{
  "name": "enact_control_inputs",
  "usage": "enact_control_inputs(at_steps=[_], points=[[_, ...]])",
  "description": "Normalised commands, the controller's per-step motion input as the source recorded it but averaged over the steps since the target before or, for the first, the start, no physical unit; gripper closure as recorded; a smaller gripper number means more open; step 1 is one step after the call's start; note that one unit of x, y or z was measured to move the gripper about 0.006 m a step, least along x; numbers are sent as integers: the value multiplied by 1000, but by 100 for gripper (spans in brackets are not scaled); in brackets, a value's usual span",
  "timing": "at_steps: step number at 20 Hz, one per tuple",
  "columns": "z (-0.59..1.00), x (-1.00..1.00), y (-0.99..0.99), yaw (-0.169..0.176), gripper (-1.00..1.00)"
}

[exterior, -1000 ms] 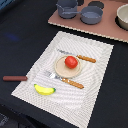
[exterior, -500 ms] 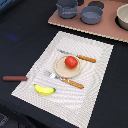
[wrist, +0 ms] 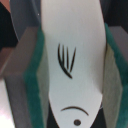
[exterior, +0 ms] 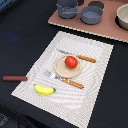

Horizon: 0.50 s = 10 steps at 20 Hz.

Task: Interact with the objects in diverse but meaningful ways.

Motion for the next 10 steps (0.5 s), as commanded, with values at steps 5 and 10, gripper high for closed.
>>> enact_control_inputs(at_steps=[5, 10], points=[[-280, -53, -329, 0, 100], [-295, -63, -336, 0, 100]])
